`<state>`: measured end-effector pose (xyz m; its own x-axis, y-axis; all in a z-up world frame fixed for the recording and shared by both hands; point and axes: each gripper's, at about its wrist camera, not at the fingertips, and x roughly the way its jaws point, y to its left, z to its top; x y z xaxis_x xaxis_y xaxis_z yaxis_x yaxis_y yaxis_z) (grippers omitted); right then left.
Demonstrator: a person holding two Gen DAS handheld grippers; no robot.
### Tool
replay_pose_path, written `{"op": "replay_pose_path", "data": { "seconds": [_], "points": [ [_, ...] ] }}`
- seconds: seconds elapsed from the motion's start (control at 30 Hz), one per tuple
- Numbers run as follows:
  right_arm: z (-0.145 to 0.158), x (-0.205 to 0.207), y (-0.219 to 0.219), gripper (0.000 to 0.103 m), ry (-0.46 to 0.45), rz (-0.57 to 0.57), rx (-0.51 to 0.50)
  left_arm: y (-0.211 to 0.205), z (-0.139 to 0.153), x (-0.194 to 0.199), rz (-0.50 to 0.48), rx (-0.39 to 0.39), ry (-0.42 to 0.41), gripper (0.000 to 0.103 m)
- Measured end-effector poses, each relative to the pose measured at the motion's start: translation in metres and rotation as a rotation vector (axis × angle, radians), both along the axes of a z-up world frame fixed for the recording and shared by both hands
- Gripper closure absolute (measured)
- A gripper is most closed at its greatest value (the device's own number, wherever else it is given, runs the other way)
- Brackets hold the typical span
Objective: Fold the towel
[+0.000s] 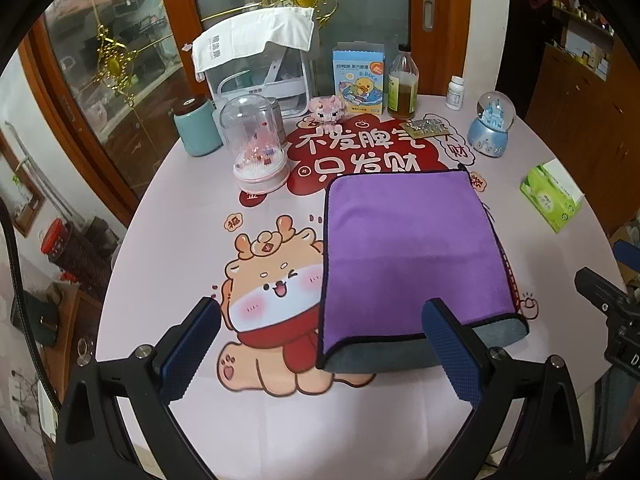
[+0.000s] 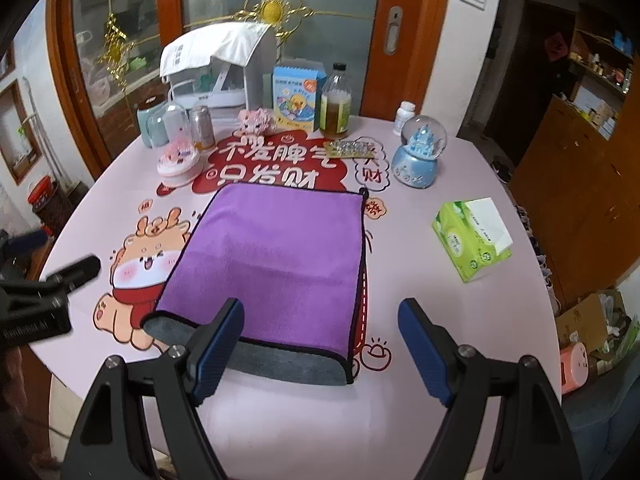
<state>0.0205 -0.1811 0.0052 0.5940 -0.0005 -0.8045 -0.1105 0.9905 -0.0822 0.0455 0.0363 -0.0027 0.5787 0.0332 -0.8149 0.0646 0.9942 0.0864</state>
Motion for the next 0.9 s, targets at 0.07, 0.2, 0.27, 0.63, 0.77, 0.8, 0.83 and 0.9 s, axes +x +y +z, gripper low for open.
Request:
{"op": "replay_pose_path", "data": {
  "seconds": [0.07,0.2,0.27,0.63,0.77,0.8,0.83,0.9],
  "points": [
    [-0.008,0.002,-0.005,0.023,0.012,0.009,0.004,0.003,-0.006,0.003,-0.019,0.019,-0.002,0.003],
    [-0.028,0.009,-0.017,0.023,0.058,0.007,0.032,0.007,-0.025,0.009,-0.056,0.044,0.014,0.003],
    [-0.039,0.012,-0.023,0.023,0.08,0.003,0.036,0.008,-0.035,0.011,-0.07,0.049,0.033,0.003],
    [-0.085,0.017,-0.046,0.025,0.109,0.105,0.04,0.014,-0.084,0.015,-0.239,0.017,0.127,0.004],
    [-0.108,0.016,-0.052,0.034,0.16,0.176,0.07,0.013,-0.101,0.012,-0.333,0.033,0.162,0.004],
    [-0.113,0.017,-0.053,0.037,0.17,0.186,0.072,0.014,-0.107,0.012,-0.356,0.028,0.176,0.004],
    [-0.118,0.017,-0.054,0.039,0.184,0.2,0.076,0.015,-0.11,0.012,-0.367,0.019,0.182,0.004],
    [-0.126,0.018,-0.055,0.04,0.204,0.229,0.084,0.018,-0.115,0.014,-0.385,-0.014,0.197,0.004]
  ]
}}
